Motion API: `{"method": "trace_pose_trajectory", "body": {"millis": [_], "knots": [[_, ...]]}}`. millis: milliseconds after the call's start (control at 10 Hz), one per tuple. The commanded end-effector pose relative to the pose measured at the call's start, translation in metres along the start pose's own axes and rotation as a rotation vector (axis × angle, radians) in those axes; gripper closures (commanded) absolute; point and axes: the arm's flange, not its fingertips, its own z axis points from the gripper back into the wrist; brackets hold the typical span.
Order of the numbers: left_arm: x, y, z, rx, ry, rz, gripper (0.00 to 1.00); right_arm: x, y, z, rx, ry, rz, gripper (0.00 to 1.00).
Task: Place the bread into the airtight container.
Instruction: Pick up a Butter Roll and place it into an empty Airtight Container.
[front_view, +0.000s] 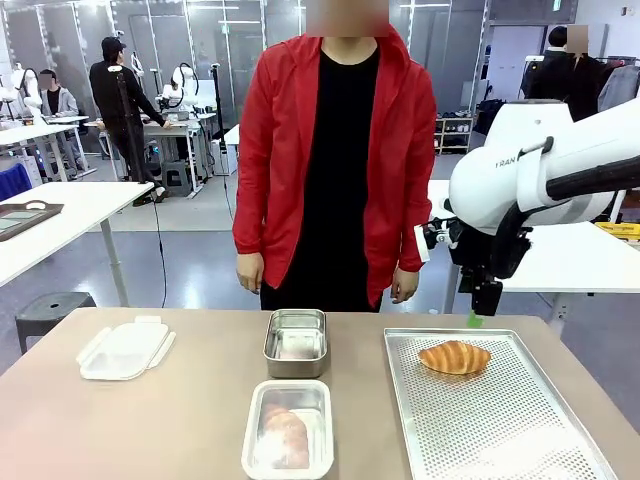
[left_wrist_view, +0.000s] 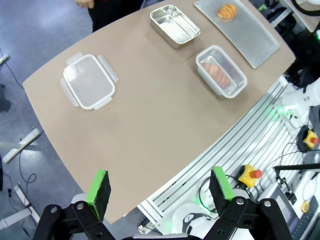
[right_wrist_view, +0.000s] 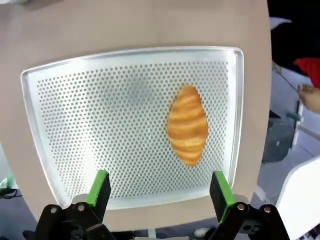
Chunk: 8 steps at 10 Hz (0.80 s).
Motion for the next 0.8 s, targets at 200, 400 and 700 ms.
{"method": "trace_pose_trajectory", "body": {"millis": [200, 400, 700], "knots": [[0.0, -0.001, 0.001, -0.008, -0.004, -0.016, 0.0, -0.01, -0.029, -0.048, -0.015, -0.016, 0.1, 0.0], [0.0, -0.001, 0.001, -0.008, -0.004, -0.016, 0.0, -0.013, -0.043, -0.066, -0.011, -0.024, 0.089, 0.0], [0.0, -0.001, 0.001, -0.008, -0.004, -0.016, 0.0, -0.014, -0.059, -0.097, -0.019, 0.013, 0.041, 0.0]]}}
